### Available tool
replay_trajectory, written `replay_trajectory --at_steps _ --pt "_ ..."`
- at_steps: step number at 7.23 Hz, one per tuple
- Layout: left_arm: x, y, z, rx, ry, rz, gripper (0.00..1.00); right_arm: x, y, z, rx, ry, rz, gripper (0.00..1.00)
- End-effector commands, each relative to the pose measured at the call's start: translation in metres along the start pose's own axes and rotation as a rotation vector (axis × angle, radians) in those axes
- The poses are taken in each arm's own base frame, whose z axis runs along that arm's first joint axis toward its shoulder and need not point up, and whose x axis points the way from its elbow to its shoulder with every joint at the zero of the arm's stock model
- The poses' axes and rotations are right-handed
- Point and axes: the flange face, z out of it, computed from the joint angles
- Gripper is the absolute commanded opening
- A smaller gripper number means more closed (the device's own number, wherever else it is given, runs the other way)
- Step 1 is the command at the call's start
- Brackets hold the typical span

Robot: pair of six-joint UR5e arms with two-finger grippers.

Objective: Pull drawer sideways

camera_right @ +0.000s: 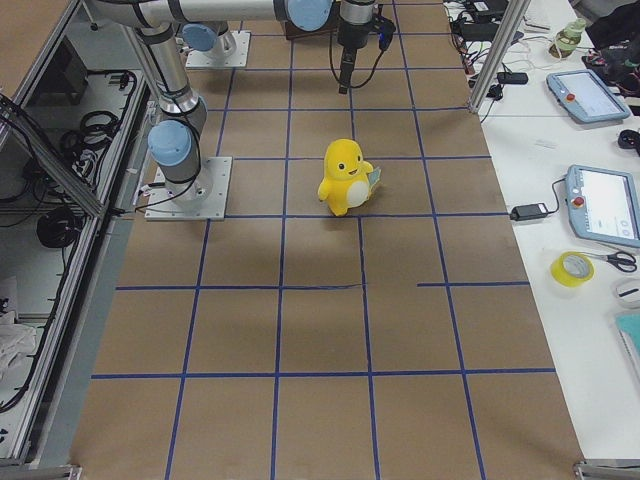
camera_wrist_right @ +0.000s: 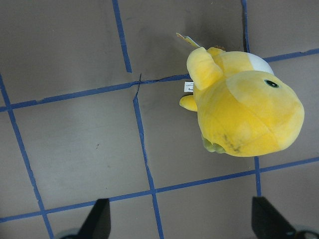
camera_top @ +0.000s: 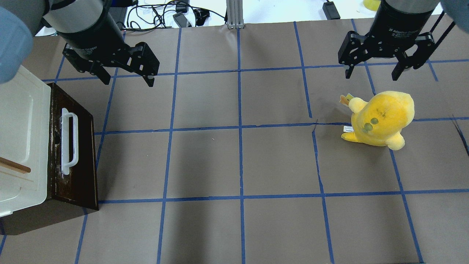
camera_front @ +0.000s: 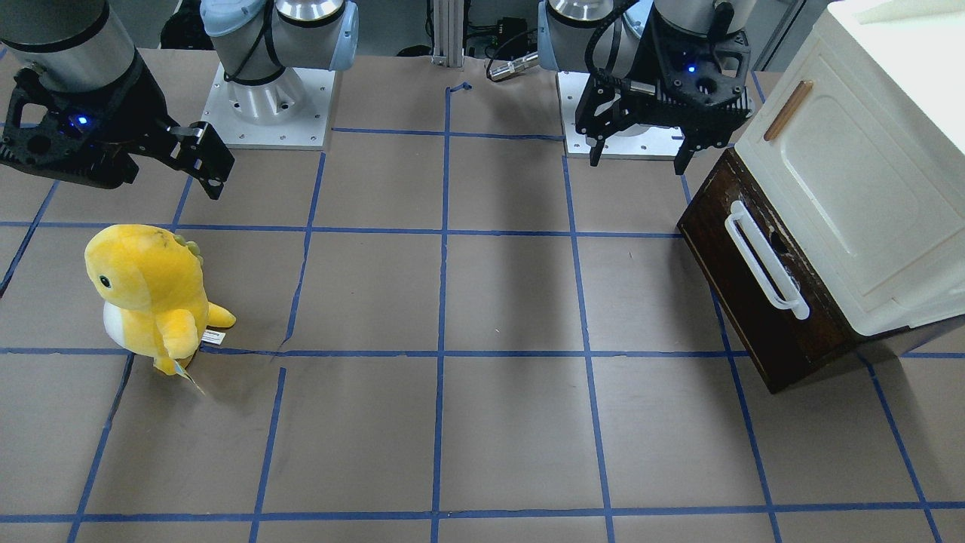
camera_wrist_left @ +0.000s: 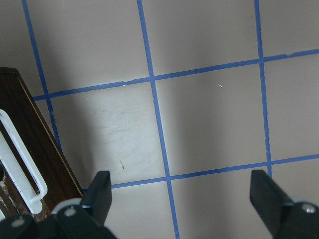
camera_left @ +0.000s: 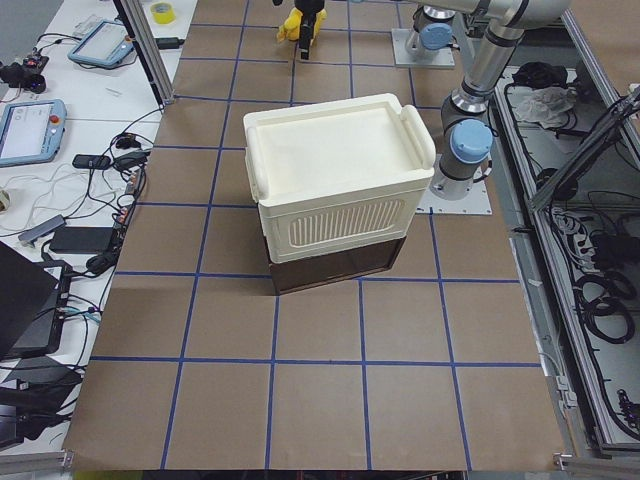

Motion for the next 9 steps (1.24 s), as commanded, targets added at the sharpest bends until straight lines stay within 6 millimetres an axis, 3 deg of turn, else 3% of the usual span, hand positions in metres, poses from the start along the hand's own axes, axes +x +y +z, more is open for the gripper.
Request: replay_trajectory --at_steps 1,2,3,5,6,9 --pt "0.052 -0.011 0.032 0.025 -0.122 0.001 1.0 0.0 0.0 0.0 0.0 0.0 -0.001 1.0" --pt "0.071 -0.016 0.05 0.03 -0.181 0.022 1.0 0.0 0.0 0.0 0.0 0.0 -0.001 1.0" --pt "0.068 -0.025 0.079 0.0 -0.256 0.007 1.0 0.0 0.0 0.0 0.0 0.0 -0.001 1.0" --pt "0.049 -0.035 0.16 0.004 -0.521 -0.056 1.0 0.0 0.0 0.0 0.0 0.0 -0.001 1.0" --pt "0.041 -0.029 0.193 -0.03 -0.635 -0.051 1.0 0.0 0.0 0.0 0.0 0.0 0.001 1.0" --pt "0.022 -0.022 0.257 -0.065 -0.935 -0.035 1.0 0.0 0.0 0.0 0.0 0.0 -0.001 1.0"
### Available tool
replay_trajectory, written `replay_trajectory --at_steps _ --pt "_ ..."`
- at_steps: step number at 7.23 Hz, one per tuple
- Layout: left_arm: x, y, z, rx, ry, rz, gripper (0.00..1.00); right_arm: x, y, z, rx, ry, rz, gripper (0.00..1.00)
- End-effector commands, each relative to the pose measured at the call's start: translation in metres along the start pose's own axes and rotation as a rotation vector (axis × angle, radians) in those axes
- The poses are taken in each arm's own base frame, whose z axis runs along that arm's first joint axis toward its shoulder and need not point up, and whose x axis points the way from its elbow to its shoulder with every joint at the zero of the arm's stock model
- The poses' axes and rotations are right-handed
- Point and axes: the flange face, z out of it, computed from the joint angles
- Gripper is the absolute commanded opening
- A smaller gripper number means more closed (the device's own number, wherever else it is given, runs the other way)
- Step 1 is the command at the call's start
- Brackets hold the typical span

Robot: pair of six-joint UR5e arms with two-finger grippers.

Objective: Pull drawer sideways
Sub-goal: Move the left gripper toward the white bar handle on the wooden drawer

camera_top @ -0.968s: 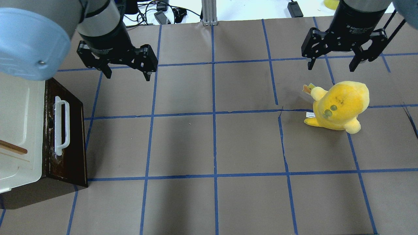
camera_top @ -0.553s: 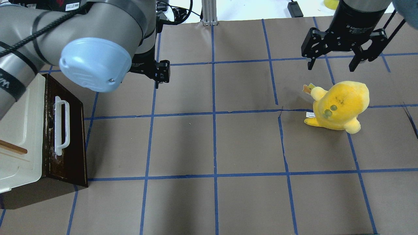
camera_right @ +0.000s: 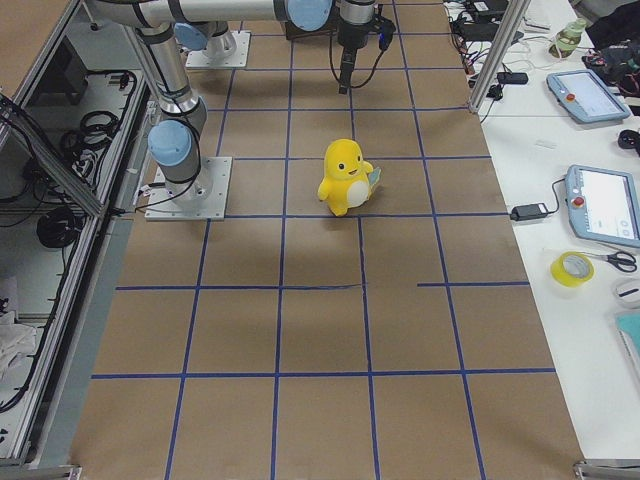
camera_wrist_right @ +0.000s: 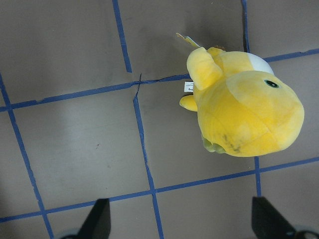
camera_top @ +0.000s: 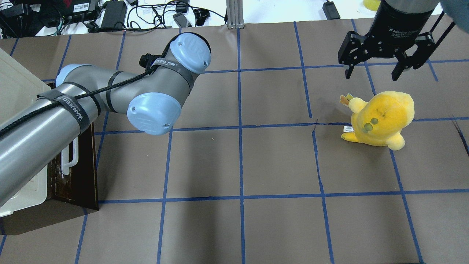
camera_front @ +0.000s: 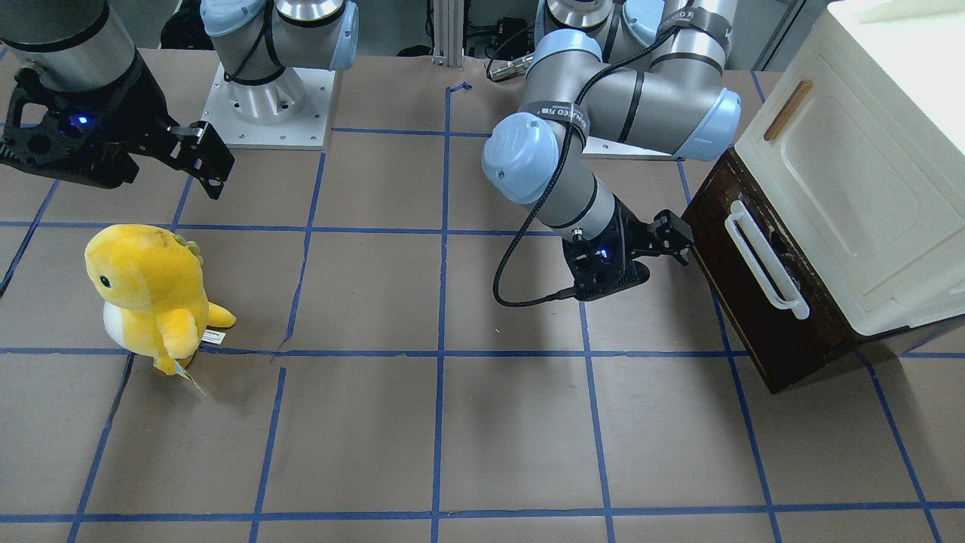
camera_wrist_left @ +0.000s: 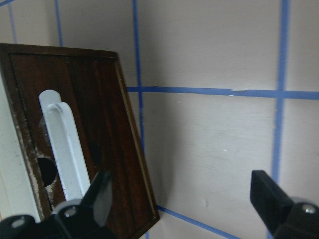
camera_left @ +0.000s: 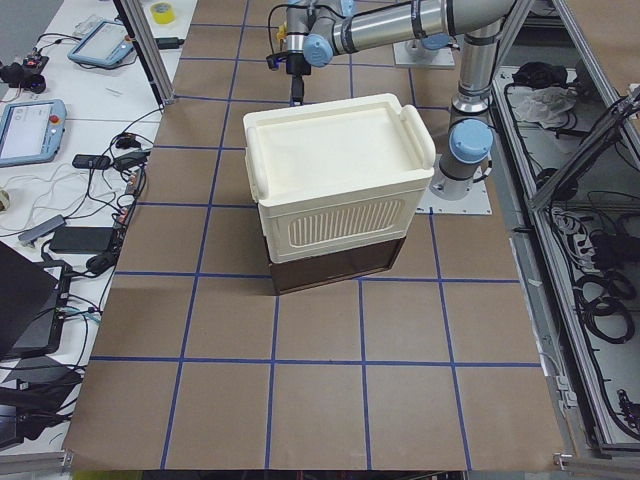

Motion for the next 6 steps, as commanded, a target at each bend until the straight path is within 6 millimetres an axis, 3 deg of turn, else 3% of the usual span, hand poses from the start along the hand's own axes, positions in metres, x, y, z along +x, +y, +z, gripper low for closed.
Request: replay_trajectory --at_steps 1,4,6 --pt "0.017 0.007 0.044 -0.008 -0.218 0.047 0.99 0.0 0.0 0.0 0.0 0.0 0.0 1.0" --pt "0.028 0.02 0.086 0.006 -0.444 0.126 1.0 0.001 0.0 0.0 0.0 0.0 0.001 1.0" --pt "0.014 0.022 0.128 -0.101 -0.454 0.156 1.0 0.0 0.0 0.0 0.0 0.0 0.0 1.0"
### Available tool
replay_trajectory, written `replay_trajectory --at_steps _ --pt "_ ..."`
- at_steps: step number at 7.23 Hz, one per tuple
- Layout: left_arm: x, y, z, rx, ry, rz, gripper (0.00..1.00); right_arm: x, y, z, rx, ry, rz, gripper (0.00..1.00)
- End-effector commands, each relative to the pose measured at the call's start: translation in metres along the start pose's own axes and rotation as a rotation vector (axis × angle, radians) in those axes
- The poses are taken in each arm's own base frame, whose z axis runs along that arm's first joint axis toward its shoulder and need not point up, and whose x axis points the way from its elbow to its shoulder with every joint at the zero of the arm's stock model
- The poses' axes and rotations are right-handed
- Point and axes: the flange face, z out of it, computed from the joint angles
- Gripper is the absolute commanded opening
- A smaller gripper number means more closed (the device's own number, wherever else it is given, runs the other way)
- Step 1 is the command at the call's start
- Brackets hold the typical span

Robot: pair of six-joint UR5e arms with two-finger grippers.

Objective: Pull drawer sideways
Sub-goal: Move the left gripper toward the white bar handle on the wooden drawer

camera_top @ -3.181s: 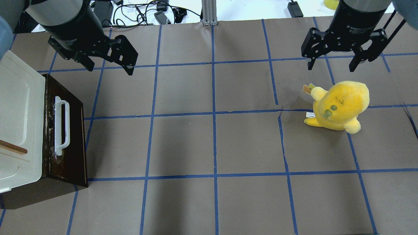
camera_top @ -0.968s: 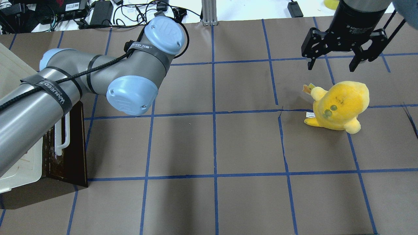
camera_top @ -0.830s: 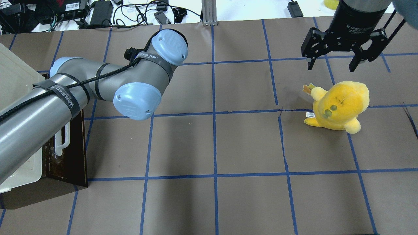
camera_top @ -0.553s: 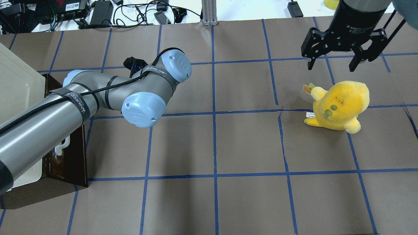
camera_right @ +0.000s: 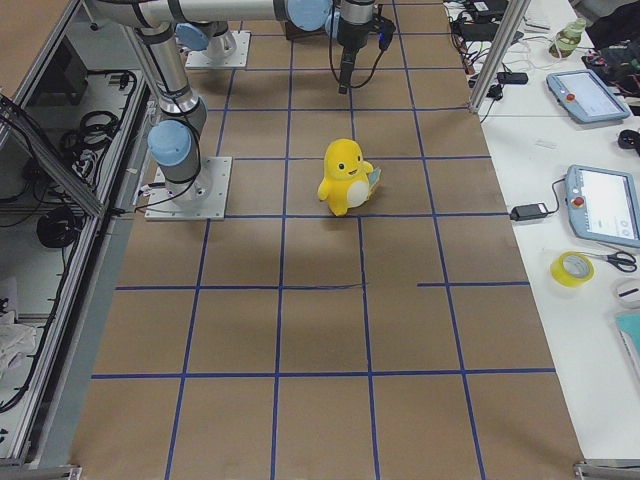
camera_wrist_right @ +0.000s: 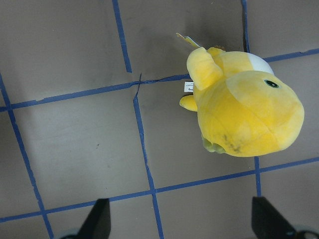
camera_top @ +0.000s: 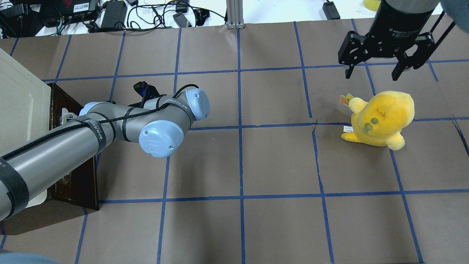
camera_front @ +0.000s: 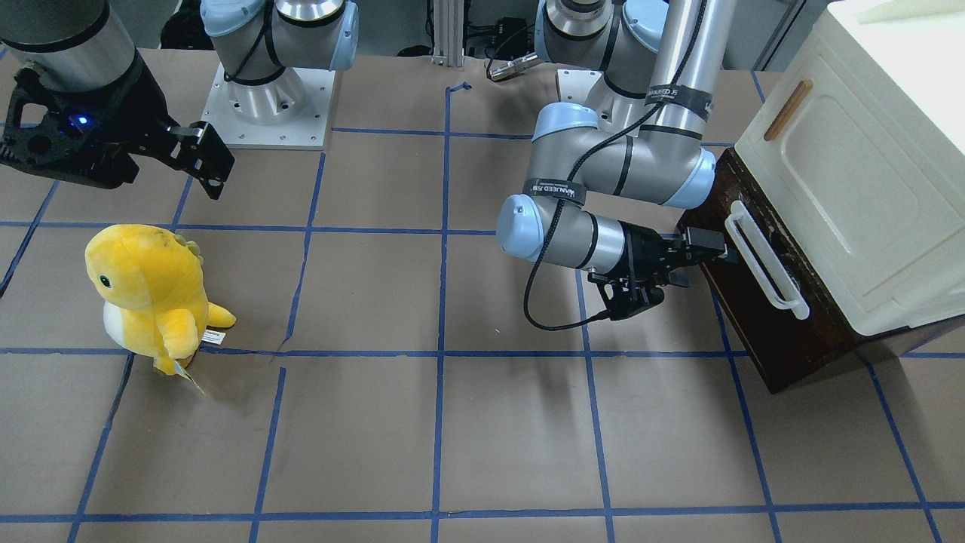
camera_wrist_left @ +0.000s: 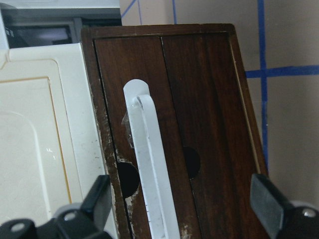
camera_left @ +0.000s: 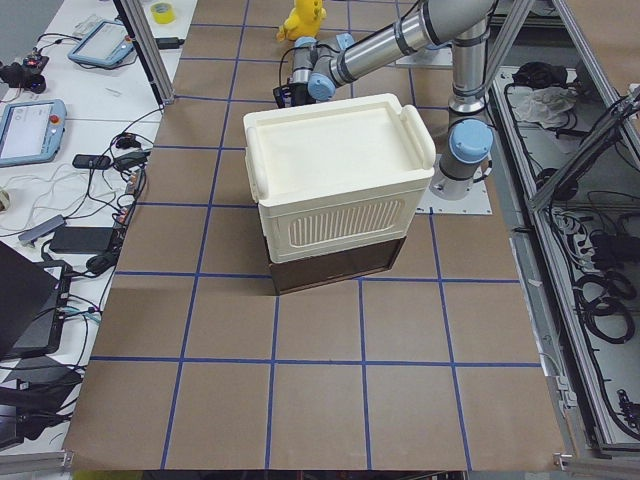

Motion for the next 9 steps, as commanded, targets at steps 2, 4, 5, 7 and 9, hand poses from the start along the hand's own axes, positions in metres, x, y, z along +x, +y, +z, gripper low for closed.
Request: replay_trajectory --at_steps 2,4,5,7,9 --pt "0.003 -0.003 0.039 -0.081 -0.012 0.042 1.0 0.0 0.0 0.0 -0.001 0.0 0.0 1.0" --pt "0.008 -0.003 0.046 -0.035 -0.128 0.008 0.98 0.001 0.0 0.0 0.0 0.0 0.001 1.0" --pt "0.008 -0.004 0.047 -0.012 -0.168 0.005 0.98 0.0 0.0 0.0 0.0 0.0 0.0 1.0" --pt "0.015 -0.002 0.054 -0.011 -0.181 -0.03 0.96 0.0 0.0 0.0 0.0 0.0 0.0 1.0" --pt "0.017 -0.003 0.061 -0.023 -0.18 -0.083 0.96 0.0 0.0 0.0 0.0 0.0 0.0 1.0"
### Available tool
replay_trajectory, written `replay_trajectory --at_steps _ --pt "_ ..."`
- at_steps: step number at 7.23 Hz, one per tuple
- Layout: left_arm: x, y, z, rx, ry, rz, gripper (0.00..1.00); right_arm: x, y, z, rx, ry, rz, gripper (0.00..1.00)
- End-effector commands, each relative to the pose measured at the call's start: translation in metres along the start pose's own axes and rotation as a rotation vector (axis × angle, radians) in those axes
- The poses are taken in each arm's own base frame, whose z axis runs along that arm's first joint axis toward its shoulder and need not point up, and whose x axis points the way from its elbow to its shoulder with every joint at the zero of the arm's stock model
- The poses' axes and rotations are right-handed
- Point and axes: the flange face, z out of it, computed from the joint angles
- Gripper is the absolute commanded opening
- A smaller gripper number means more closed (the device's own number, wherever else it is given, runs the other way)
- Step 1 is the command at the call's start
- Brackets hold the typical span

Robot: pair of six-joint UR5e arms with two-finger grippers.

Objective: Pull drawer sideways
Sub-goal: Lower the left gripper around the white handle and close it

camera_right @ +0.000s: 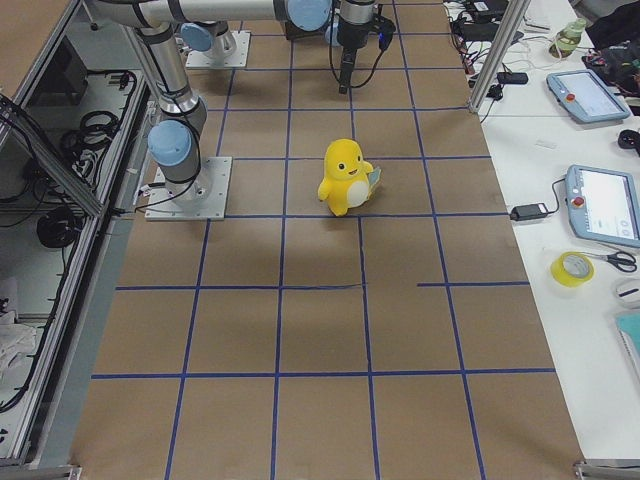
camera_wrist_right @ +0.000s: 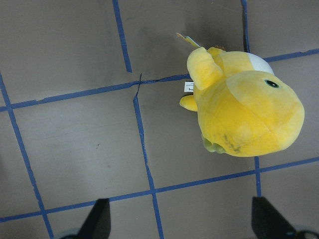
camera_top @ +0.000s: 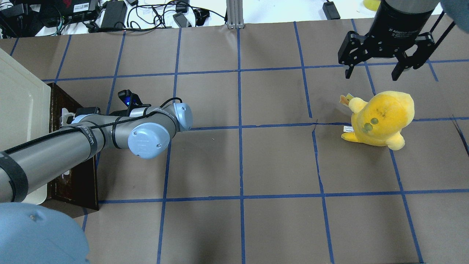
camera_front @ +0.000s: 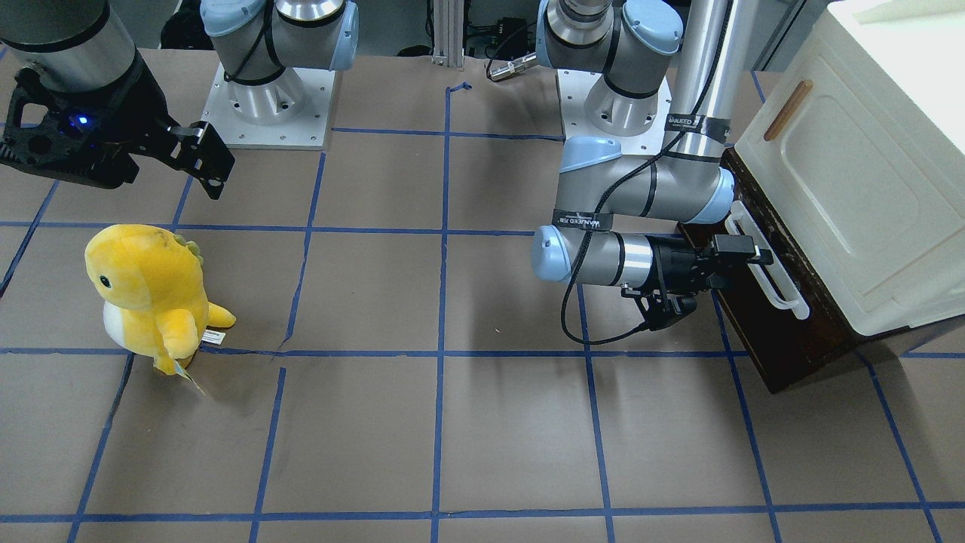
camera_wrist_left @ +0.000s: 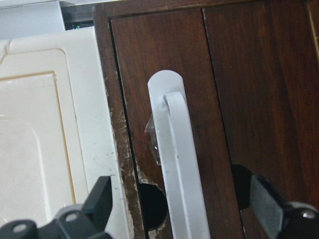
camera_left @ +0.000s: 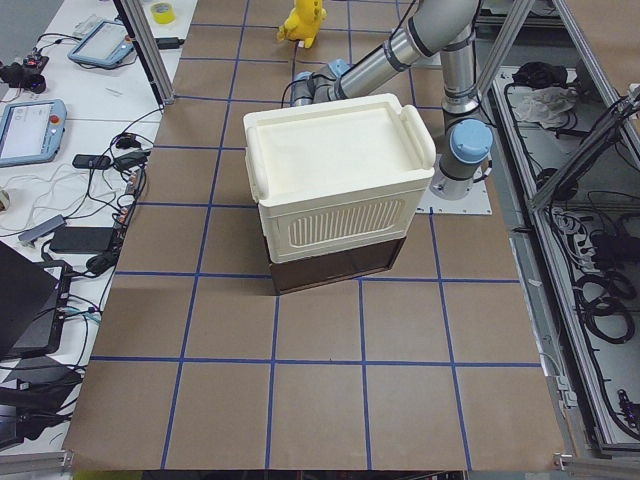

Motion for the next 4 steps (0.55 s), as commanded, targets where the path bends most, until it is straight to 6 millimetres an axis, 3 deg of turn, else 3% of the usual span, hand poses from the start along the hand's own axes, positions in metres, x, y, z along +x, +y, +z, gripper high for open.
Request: replay_trajectory --at_steps 1,4 --pt "0.0021 -0.0002 0.0108 -0.028 0.006 -0.051 0.96 0.0 0.0 0.0 0.0 0.0 0.0 1.0" --pt "0.0088 0.0073 0.0163 -0.036 -0.004 -0.07 1.0 0.0007 -0.0003 0.0 0.0 0.0 0.002 1.0"
